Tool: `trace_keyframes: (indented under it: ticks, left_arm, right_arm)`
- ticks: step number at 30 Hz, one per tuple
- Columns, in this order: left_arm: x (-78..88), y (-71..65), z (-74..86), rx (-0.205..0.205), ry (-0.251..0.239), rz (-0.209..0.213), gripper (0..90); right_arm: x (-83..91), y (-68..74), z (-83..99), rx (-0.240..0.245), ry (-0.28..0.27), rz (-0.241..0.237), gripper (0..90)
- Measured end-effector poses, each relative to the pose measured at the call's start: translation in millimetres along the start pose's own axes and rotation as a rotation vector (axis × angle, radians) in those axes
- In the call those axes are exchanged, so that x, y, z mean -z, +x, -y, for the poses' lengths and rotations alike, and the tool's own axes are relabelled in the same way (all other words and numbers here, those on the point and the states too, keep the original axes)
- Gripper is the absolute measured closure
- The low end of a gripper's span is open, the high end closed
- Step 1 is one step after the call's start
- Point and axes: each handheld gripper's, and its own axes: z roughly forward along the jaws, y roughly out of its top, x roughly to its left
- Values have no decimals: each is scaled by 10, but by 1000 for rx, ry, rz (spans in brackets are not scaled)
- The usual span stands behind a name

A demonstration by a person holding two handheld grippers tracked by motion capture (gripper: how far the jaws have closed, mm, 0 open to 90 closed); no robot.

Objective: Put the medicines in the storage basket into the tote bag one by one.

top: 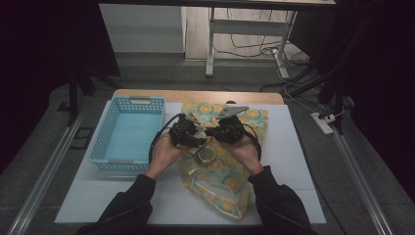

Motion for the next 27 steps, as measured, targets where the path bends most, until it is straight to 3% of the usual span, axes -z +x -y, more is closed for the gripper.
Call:
trace_keyframes:
  ticks: [8, 10, 21, 27]
  left_arm:
    - [-117, 36, -23, 3, -9, -13, 490]
    - [-108, 34, -26, 10, -28, -10, 428]
    - [88, 21, 46, 31, -60, 36, 295]
    - [198, -6, 115, 33, -70, 82, 225]
  right_arm:
    - [-22, 3, 8, -1, 5, 5, 900]
    - [-21, 1, 9, -1, 4, 7, 900]
    - [2, 3, 0, 0, -5, 4, 900]
    - [11, 0, -3, -1, -4, 2, 900]
